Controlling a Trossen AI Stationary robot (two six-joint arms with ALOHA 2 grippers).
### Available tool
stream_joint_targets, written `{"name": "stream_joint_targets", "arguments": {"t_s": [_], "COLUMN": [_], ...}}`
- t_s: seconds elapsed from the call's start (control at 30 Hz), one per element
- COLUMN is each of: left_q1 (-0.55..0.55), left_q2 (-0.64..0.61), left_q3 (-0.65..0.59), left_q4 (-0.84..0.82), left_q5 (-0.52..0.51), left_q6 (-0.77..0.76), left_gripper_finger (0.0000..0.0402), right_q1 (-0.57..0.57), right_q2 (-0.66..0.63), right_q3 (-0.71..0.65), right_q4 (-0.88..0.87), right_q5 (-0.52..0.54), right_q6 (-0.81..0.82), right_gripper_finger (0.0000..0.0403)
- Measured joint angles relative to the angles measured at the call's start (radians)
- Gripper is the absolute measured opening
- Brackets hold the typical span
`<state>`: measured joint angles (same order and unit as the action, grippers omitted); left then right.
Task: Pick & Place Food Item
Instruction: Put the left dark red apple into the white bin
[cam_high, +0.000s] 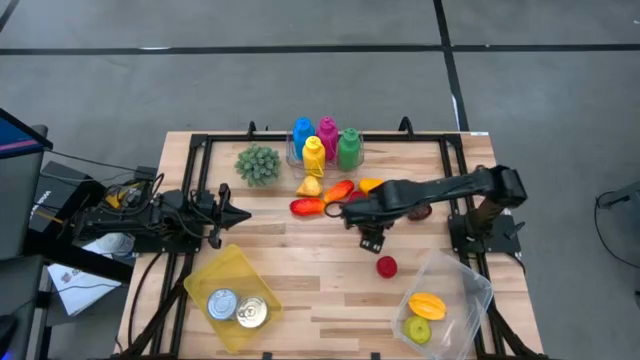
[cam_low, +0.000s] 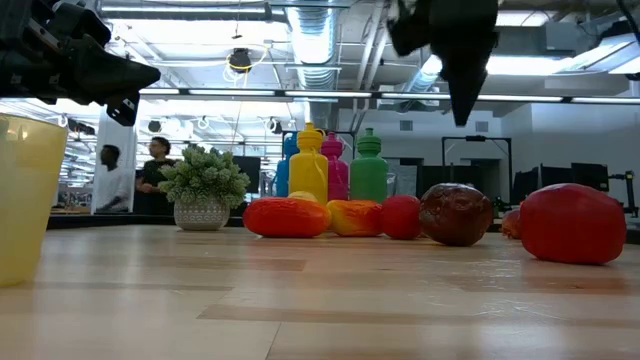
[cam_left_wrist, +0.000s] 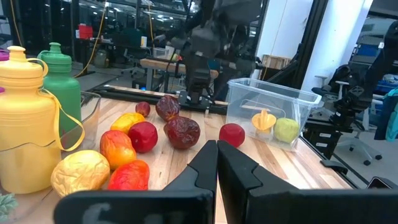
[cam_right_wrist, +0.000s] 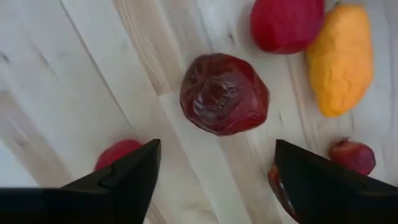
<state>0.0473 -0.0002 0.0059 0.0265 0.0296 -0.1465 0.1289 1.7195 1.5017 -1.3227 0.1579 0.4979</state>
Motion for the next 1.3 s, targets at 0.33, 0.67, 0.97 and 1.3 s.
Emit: {"name": "stream_joint_targets", "arguments": {"t_s": [0.33,0.67,0.97,1.3], "left_q1": [0.0,0.0,0.0,0.0], "left_q2": [0.0,0.0,0.0,0.0], "left_q3": [0.0,0.0,0.0,0.0], "left_q4": [0.0,0.0,0.0,0.001], "left_q5": [0.0,0.0,0.0,0.0], "left_q6": [0.0,0.0,0.0,0.0], "left_gripper_finger": [0.0,0.0,0.0,0.0], "right_q1": [-0.068,-0.132,-0.131,-0.084], "right_q2": [0.052,0.052,0.047,0.048], "right_q3": [-0.08,-0.256,-0.332,-0.345], "right_q4": [0.166,0.342,0.405,0.415], "right_q5": [-0.081,-0.085,-0.068,-0.037], "right_q6": [-0.097,-0.116,-0.08,-0.065], "right_gripper_finger": [0.0386,0.0399,0.0361,0.0255]}}
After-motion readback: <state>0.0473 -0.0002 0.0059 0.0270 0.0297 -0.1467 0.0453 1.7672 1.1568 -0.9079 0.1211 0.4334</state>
